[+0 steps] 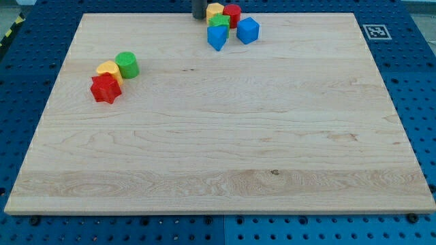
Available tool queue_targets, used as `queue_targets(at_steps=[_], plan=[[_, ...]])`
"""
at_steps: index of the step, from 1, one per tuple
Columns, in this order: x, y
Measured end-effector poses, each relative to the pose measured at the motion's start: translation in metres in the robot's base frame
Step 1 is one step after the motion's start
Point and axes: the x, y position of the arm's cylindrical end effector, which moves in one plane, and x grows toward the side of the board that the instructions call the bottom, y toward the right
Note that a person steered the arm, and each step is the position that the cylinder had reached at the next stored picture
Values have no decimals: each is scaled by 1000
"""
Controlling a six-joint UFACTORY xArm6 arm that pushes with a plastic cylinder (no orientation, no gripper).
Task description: Push yellow hexagon along with red circle towards top right
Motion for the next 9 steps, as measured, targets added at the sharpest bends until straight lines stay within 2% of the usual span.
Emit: queue_targets(at_steps=[9], plan=[[0, 91]])
